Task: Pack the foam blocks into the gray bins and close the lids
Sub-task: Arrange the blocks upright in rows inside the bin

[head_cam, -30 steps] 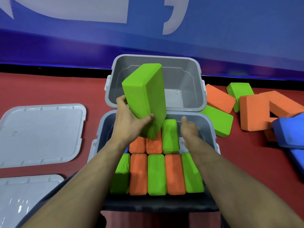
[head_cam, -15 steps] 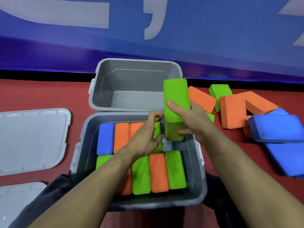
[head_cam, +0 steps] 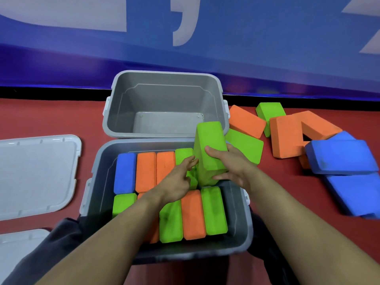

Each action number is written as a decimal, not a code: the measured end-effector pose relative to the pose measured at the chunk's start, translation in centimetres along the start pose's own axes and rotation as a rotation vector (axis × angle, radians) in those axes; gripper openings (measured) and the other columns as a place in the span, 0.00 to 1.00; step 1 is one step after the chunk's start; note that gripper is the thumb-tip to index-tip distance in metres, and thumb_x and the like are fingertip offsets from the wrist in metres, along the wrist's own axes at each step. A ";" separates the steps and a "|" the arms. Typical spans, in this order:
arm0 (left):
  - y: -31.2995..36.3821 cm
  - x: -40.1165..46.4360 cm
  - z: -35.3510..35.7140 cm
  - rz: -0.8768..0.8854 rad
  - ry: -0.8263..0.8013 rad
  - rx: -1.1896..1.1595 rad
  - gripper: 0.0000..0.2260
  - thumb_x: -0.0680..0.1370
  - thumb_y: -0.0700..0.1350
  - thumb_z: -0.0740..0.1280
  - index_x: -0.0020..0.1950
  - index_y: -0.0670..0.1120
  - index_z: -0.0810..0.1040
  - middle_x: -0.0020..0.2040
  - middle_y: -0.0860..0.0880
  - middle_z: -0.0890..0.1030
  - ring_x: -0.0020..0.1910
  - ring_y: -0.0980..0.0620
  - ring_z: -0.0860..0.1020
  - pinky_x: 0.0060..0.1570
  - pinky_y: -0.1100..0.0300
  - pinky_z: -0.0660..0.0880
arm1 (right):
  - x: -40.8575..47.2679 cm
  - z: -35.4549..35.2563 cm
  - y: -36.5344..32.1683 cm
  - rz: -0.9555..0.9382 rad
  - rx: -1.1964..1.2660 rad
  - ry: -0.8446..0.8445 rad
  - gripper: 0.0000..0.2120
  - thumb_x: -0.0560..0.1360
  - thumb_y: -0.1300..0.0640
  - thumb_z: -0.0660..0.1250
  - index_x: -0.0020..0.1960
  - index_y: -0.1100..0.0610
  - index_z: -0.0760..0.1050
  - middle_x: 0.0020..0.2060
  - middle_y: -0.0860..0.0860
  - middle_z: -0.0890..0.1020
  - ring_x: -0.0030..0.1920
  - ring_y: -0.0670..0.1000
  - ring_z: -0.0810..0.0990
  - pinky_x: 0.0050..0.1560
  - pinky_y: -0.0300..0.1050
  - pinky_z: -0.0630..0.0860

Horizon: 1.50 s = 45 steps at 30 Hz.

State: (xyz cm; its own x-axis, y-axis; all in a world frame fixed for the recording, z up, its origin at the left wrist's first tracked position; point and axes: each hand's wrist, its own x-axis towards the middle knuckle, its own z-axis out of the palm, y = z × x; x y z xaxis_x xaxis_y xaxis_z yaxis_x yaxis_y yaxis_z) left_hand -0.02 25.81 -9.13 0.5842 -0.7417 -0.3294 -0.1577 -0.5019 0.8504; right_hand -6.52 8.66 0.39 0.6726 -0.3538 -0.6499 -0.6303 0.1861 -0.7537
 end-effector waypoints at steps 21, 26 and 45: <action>-5.0 5.2 -2.1 -0.160 -0.116 0.708 0.48 0.75 0.66 0.69 0.82 0.58 0.40 0.82 0.53 0.35 0.81 0.48 0.37 0.77 0.37 0.41 | 3.8 -0.8 2.8 0.008 -0.081 -0.125 0.01 0.80 0.53 0.70 0.51 0.48 0.78 0.50 0.45 0.86 0.44 0.41 0.84 0.41 0.35 0.80; -5.3 6.1 -2.2 -0.165 -0.181 0.675 0.51 0.72 0.64 0.73 0.82 0.58 0.41 0.81 0.58 0.33 0.80 0.51 0.34 0.72 0.27 0.42 | 5.8 -0.4 3.2 0.015 -0.129 -0.084 0.13 0.77 0.45 0.72 0.57 0.51 0.81 0.53 0.48 0.87 0.53 0.48 0.85 0.57 0.46 0.80; -7.9 6.7 -1.5 -0.159 -0.142 0.763 0.49 0.69 0.72 0.68 0.80 0.66 0.39 0.78 0.66 0.33 0.78 0.50 0.28 0.64 0.18 0.36 | 13.7 0.1 12.8 -0.052 -0.231 0.009 0.23 0.76 0.40 0.72 0.66 0.51 0.79 0.59 0.46 0.84 0.59 0.47 0.82 0.67 0.50 0.76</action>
State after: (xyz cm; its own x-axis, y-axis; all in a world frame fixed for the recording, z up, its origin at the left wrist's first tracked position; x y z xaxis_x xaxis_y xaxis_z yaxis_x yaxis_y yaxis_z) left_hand 6.36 25.46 -17.44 0.5464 -0.6591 -0.5167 -0.6132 -0.7351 0.2891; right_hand -5.32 6.24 -18.19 0.7038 -0.3658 -0.6090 -0.6675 -0.0468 -0.7432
